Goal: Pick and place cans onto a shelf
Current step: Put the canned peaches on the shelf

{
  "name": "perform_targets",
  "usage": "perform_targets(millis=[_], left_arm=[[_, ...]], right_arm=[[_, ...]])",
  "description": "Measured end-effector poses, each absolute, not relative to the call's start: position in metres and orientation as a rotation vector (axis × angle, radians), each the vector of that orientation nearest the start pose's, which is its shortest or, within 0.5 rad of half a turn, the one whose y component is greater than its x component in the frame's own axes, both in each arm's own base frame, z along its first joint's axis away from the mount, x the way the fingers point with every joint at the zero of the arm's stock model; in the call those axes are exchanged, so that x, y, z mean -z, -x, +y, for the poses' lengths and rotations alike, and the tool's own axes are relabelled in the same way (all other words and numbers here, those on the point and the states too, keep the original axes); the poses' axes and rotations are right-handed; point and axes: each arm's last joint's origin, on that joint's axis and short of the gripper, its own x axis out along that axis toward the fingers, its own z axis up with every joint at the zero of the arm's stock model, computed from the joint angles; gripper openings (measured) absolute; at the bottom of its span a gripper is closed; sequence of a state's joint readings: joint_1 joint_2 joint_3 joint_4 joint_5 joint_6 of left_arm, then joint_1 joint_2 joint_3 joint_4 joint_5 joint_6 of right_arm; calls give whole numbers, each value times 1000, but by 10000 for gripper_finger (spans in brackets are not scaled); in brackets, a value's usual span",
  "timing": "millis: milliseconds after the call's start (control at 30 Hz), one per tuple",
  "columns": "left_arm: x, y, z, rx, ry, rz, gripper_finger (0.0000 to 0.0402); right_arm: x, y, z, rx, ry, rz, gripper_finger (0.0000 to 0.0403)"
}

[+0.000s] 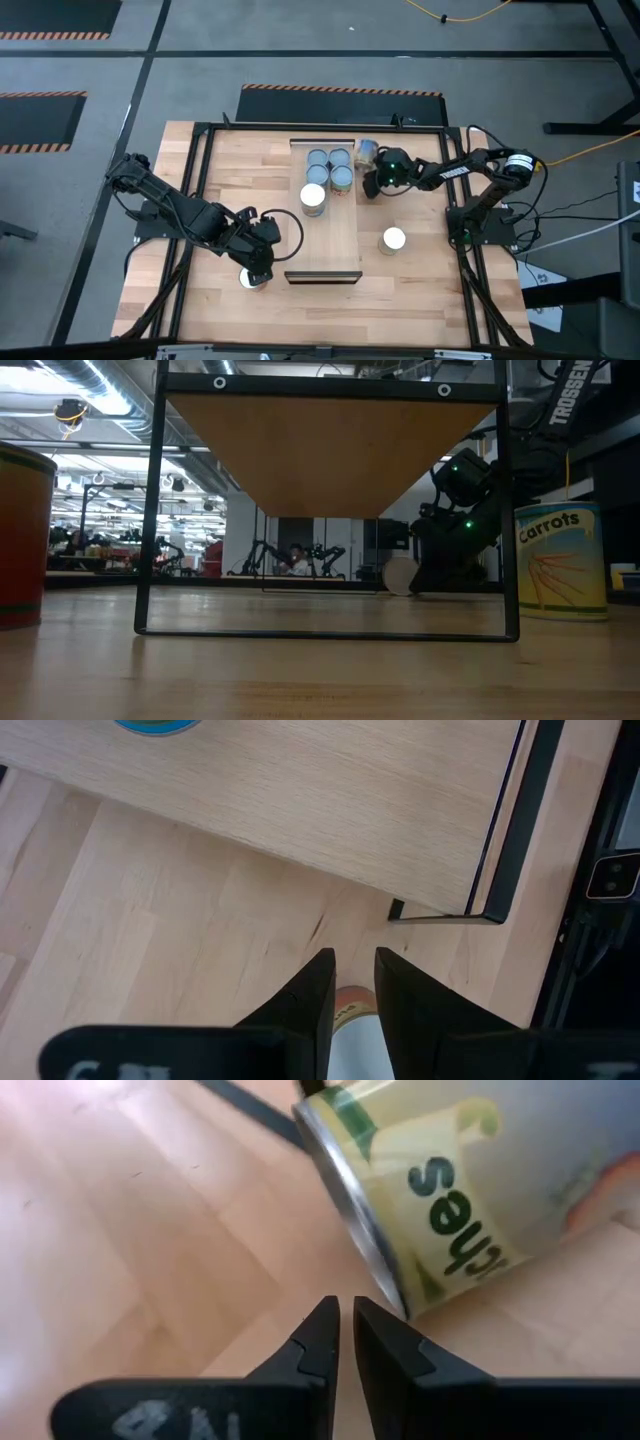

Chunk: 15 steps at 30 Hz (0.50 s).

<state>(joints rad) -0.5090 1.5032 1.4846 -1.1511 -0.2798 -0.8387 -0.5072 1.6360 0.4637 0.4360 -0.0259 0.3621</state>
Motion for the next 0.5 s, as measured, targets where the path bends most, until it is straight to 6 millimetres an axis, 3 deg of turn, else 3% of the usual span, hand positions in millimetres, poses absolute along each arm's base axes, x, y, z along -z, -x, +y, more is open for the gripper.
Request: perform_targets(millis=[500], left_arm=[[-334, -253, -132, -254, 303, 1065, 66]], right_arm=[[-97, -224, -126, 726, -648, 615, 39]])
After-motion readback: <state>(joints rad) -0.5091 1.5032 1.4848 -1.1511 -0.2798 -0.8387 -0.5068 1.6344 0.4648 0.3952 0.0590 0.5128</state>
